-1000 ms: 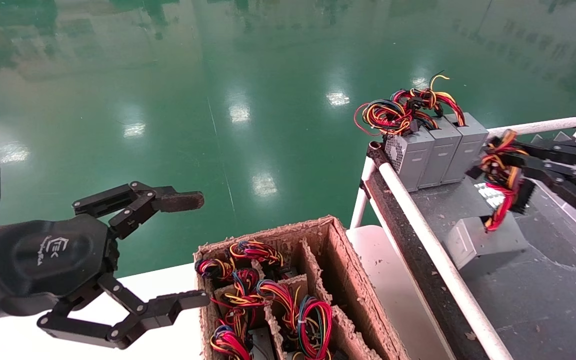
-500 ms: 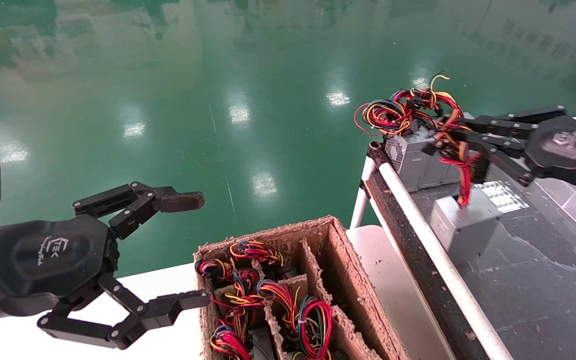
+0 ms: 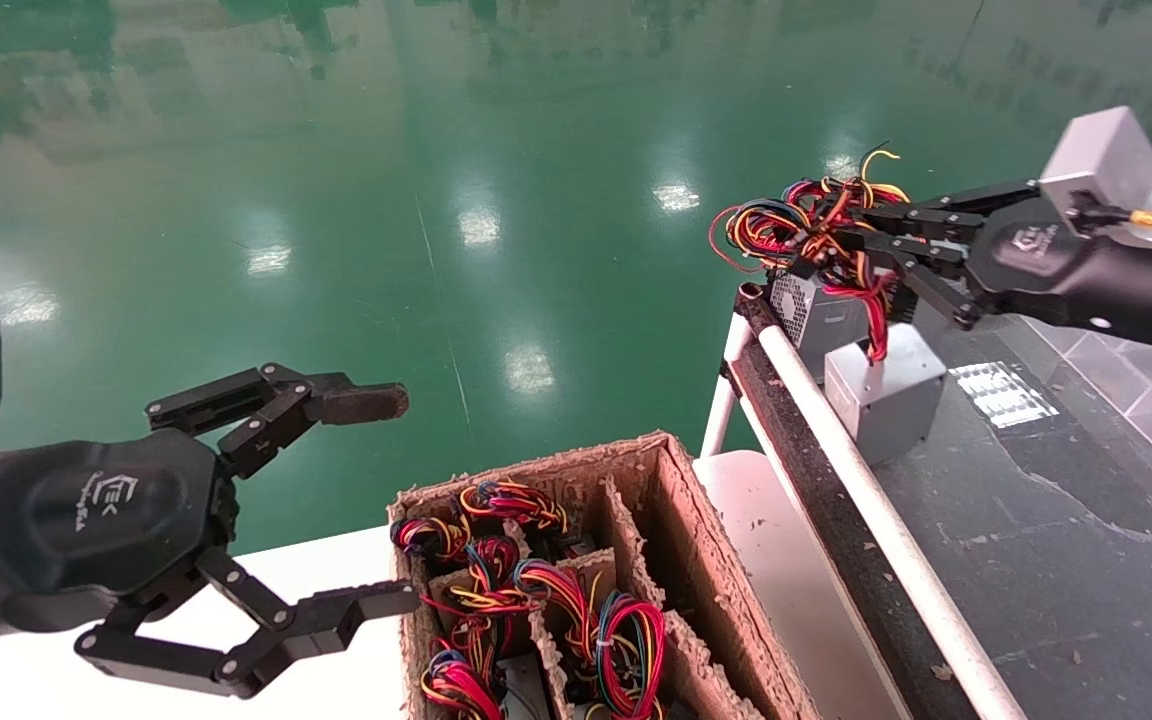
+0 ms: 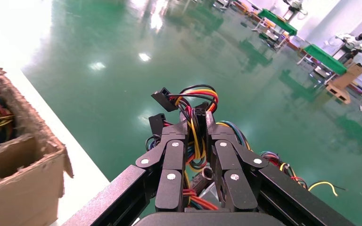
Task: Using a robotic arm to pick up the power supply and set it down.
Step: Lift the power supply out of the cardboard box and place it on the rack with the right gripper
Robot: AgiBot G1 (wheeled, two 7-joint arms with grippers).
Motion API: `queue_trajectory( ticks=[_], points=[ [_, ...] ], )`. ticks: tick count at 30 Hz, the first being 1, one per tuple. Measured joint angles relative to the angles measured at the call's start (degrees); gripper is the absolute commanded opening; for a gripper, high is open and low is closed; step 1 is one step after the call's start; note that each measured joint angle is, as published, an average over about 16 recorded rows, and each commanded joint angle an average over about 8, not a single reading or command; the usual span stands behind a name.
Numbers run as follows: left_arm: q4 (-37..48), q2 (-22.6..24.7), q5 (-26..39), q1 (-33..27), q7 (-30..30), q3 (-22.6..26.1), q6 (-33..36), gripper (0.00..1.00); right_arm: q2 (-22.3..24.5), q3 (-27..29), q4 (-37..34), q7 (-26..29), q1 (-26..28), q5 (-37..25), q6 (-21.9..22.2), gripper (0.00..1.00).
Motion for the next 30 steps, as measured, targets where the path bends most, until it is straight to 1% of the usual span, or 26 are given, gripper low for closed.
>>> queue_trajectory(
  ticks=[12,20,28,29,30],
  points=[
    [0.0,0.0,0.0,0.0,0.0,0.0,0.0,1.0,-4.7,0.6,-8.5,-3.1,3.1,0.4,5.1,0.0],
    [0.0,0.0,0.0,0.0,0.0,0.0,0.0,1.0,-7.1,1.5,-12.5,-3.9,4.4,1.5,12.0,0.0],
    [0.0,0.0,0.0,0.0,0.0,0.0,0.0,1.0,-8.9,2.0,-14.7,-4.2,4.5,2.3,18.6,0.0],
    [0.0,0.0,0.0,0.0,0.0,0.0,0.0,1.0,-9.1,2.1,-14.8,-4.2,4.4,2.3,19.1,0.01],
    [0.0,0.0,0.0,0.0,0.0,0.0,0.0,1.0,-9.2,2.1,-14.9,-4.1,4.4,2.4,19.4,0.06]
  ],
)
